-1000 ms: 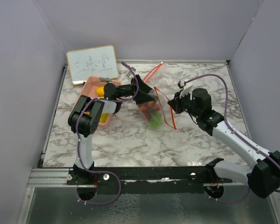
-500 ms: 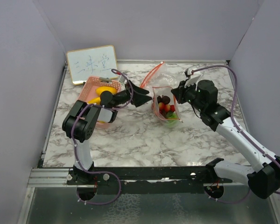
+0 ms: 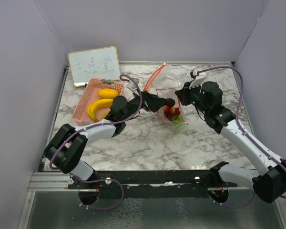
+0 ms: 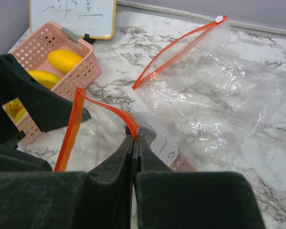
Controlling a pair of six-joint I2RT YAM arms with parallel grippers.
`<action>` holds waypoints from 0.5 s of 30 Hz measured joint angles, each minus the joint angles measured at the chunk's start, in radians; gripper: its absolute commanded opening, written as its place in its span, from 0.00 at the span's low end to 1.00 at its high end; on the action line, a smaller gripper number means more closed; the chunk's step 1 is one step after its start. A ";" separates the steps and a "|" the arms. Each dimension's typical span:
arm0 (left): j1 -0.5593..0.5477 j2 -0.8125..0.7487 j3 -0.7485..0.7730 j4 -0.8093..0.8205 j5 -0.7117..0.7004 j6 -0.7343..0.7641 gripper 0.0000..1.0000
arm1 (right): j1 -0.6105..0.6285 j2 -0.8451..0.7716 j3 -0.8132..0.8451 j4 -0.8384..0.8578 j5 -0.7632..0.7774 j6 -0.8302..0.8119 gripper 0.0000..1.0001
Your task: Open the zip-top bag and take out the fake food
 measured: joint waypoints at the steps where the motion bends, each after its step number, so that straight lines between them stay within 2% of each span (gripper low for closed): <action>1: -0.030 -0.011 0.001 -0.054 -0.039 0.012 0.95 | 0.000 0.000 0.000 0.001 0.000 0.002 0.01; 6: -0.151 -0.027 0.035 -0.304 -0.224 0.051 0.89 | 0.000 0.000 0.000 0.006 0.000 0.010 0.01; 11: -0.226 -0.047 0.047 -0.497 -0.385 0.048 0.75 | 0.000 -0.006 0.000 0.005 0.000 0.010 0.01; 15: -0.286 -0.053 0.095 -0.626 -0.488 0.045 0.51 | 0.000 -0.025 -0.003 0.005 0.000 0.011 0.01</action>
